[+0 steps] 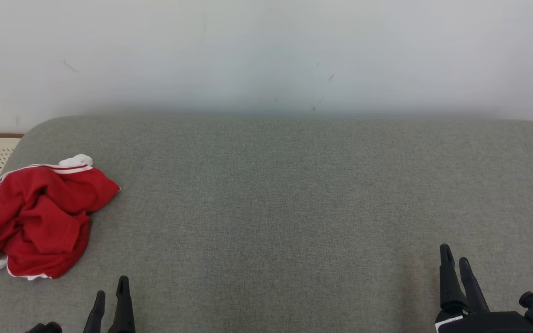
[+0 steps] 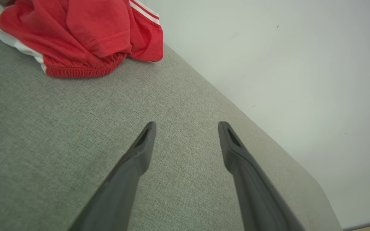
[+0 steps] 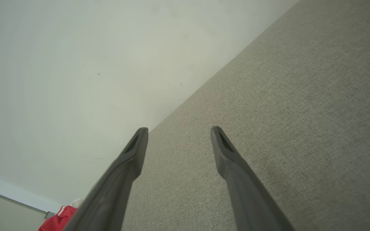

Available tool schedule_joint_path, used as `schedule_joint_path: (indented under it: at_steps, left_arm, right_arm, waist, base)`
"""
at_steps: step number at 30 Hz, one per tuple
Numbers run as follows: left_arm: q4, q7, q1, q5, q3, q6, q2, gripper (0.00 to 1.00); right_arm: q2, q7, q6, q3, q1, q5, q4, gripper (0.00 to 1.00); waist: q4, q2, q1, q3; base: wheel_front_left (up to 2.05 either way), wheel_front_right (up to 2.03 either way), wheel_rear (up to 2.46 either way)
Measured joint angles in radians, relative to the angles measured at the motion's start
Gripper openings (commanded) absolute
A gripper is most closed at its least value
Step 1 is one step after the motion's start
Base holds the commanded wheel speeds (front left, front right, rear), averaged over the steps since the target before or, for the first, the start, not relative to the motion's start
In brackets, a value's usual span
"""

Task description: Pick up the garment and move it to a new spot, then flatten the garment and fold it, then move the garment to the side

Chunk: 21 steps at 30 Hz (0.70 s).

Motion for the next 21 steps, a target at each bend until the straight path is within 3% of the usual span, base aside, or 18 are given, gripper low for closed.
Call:
schedule_joint_path:
  at_steps: [21]
  left_arm:
    - [-0.011, -0.067, 0.003, 0.251, -0.035, 0.084, 0.033, 1.0]
  right_arm:
    - [0.0, 0.002, 0.0, 0.028, 0.021, -0.306, -0.062, 1.0]
  waist:
    - [-0.001, 0.0, 0.0, -0.003]
  base:
    - [0.0, 0.0, 0.0]
